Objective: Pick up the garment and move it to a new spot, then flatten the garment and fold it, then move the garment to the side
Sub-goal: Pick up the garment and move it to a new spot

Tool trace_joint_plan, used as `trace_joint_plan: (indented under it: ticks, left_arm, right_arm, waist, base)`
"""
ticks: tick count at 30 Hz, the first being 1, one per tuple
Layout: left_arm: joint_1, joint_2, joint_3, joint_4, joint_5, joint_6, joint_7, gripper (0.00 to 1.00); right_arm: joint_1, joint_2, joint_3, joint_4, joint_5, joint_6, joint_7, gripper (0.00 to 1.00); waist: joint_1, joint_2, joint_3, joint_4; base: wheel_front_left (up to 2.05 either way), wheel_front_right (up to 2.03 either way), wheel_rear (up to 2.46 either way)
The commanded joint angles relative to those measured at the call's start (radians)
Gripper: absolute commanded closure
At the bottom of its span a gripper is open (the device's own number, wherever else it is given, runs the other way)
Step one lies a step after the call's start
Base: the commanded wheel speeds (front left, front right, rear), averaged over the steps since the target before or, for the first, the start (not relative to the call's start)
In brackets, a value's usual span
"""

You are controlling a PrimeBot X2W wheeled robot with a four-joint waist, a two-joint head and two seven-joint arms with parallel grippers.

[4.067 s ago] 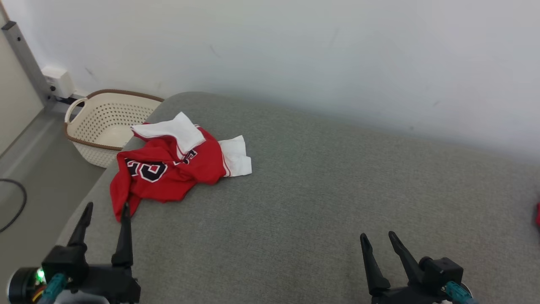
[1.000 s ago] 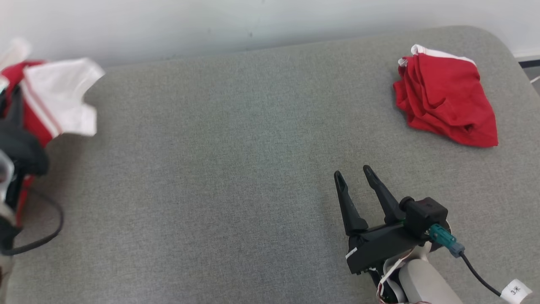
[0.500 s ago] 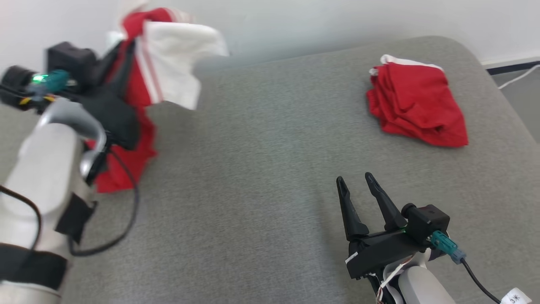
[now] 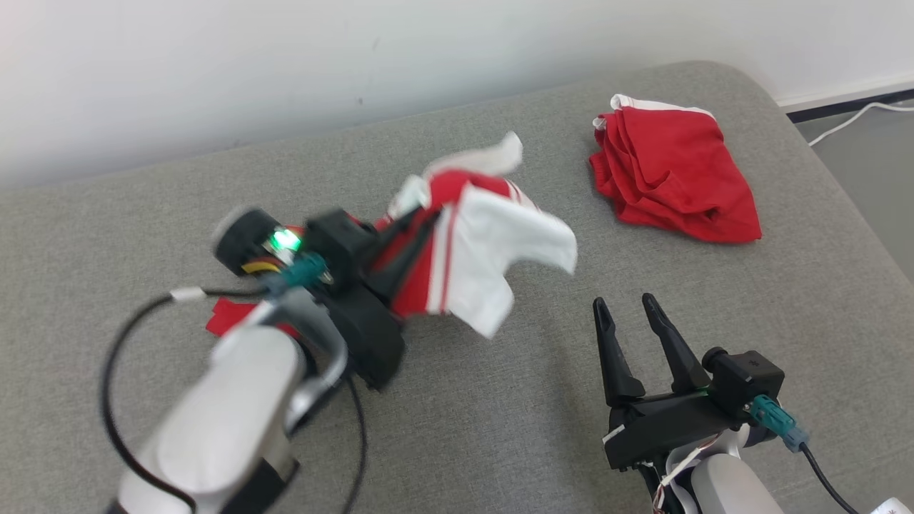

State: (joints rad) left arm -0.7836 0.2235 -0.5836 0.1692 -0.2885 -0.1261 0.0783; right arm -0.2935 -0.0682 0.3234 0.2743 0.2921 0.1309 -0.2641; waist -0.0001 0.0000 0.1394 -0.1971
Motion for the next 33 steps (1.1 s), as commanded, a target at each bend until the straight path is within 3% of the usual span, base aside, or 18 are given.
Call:
trace_joint_plan:
  ticks: [1, 9, 15, 16, 17, 18, 19, 26, 33]
  left_arm:
    - [0.029, -0.008, -0.013, -0.012, -0.011, 0.004, -0.003, 1.0]
    - [0.146, -0.103, -0.092, 0.048, -0.022, 0.039, -0.067, 1.0]
    - [0.177, -0.152, -0.147, 0.182, -0.047, 0.032, -0.149, 1.0]
    - [0.177, -0.154, -0.158, 0.205, -0.046, 0.033, -0.161, 0.89]
    - [0.175, -0.157, -0.162, 0.225, -0.048, 0.035, -0.177, 0.56]
    - [0.174, -0.16, -0.169, 0.248, -0.054, 0.037, -0.188, 0.05]
    - [0.171, -0.163, -0.175, 0.264, -0.057, 0.039, -0.2, 0.0]
    - [0.172, -0.17, -0.185, 0.281, -0.072, 0.077, -0.282, 0.0]
    - [0.238, -0.12, -0.119, 0.208, -0.066, 0.167, -0.329, 0.0]
  right_arm:
    - [0.012, -0.002, -0.003, -0.004, -0.005, 0.0, -0.002, 0.0]
    - [0.007, -0.011, -0.029, -0.009, -0.02, 0.0, -0.002, 0.0]
    - [0.001, -0.009, -0.022, -0.008, -0.024, 0.0, -0.002, 0.0]
    - [0.0, -0.009, -0.021, -0.007, -0.024, 0.0, -0.002, 0.0]
    - [0.001, -0.01, -0.021, -0.006, -0.024, 0.0, -0.002, 0.0]
    - [0.002, -0.009, -0.021, -0.006, -0.024, 0.0, -0.002, 0.0]
    - [0.004, -0.009, -0.022, -0.006, -0.024, 0.0, -0.002, 0.0]
    - [0.034, -0.013, -0.045, -0.007, -0.031, 0.0, -0.002, 0.0]
    - [0.069, -0.016, -0.056, -0.003, -0.035, 0.0, -0.002, 0.0]
  waist:
    - [0.0001, 0.0, 0.002, 0.007]
    - [0.0001, 0.0, 0.009, 0.018]
    - [0.0001, 0.0, 0.005, 0.004]
    - [0.0001, 0.0, 0.004, 0.001]
    - [0.0001, 0.0, 0.003, -0.001]
    - [0.0001, 0.0, 0.001, -0.003]
    - [0.0001, 0.0, -0.001, -0.004]
    - [0.0001, 0.0, -0.027, 0.021]
    - [0.0001, 0.0, -0.07, 0.064]
  base:
    - [0.0, 0.0, 0.0]
    - [0.0, 0.0, 0.0]
    - [0.0, 0.0, 0.0]
    - [0.0, 0.0, 0.0]
    - [0.0, 0.0, 0.0]
    - [0.0, 0.0, 0.0]
    - [0.0, 0.0, 0.0]
    - [0.0, 0.0, 0.0]
    - [0.0, 0.0, 0.0]
